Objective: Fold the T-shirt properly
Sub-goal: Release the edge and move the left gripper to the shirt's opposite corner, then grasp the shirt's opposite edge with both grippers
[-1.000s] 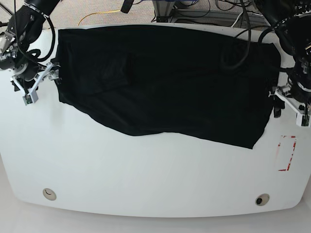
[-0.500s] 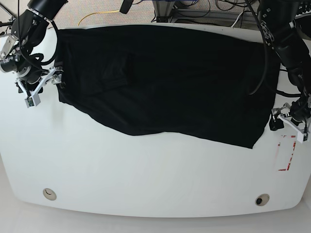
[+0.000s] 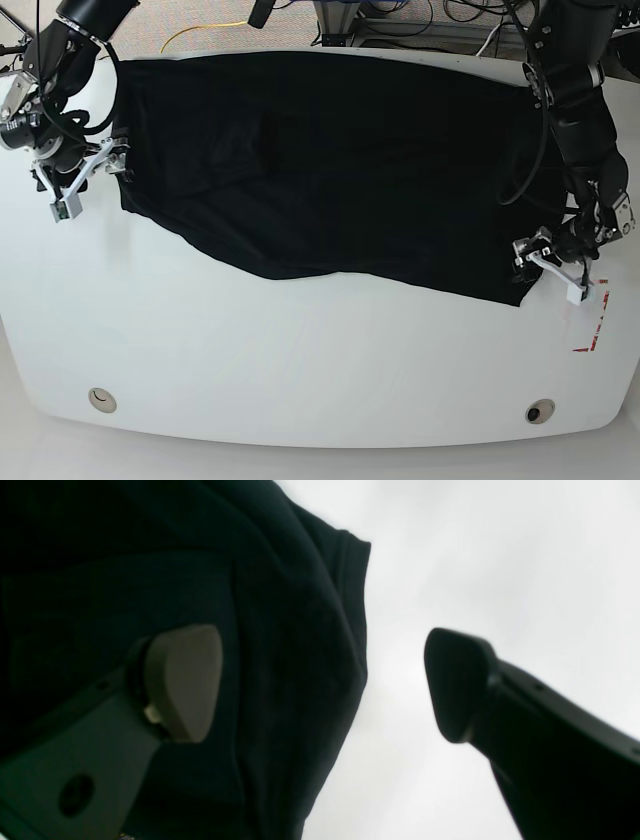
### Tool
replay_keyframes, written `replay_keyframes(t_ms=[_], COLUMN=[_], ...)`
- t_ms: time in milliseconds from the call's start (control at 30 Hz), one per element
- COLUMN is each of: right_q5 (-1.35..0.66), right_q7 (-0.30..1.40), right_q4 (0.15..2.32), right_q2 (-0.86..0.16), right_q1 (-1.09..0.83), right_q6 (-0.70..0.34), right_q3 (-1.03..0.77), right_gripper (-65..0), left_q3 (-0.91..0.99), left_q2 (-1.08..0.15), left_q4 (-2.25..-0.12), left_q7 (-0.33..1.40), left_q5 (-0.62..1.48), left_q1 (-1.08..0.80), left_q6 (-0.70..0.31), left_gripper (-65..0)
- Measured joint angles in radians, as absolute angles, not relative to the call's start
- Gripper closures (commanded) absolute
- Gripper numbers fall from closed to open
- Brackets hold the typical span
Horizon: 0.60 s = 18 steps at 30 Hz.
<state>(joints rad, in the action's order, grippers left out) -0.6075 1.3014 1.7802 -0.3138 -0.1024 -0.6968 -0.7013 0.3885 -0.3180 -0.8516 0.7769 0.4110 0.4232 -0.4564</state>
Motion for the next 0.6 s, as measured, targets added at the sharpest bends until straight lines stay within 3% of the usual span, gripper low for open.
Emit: replay_keyframes(t_ms=[600], right_q5=[-0.607], right_q7=[1.292], right_q4=[1.779], right_q2=[-0.313], right_q1=[-0.057], right_q6=[-0.697], right_q3=[-0.699], right_gripper=[-60.4], left_q3=[0.323], left_q2=[-0.358], left_q4=[-0.935], left_q7=[0.716], left_q5=[0.311], left_q1=[0.393], left_q6=[-0.449], left_gripper=[-55.7])
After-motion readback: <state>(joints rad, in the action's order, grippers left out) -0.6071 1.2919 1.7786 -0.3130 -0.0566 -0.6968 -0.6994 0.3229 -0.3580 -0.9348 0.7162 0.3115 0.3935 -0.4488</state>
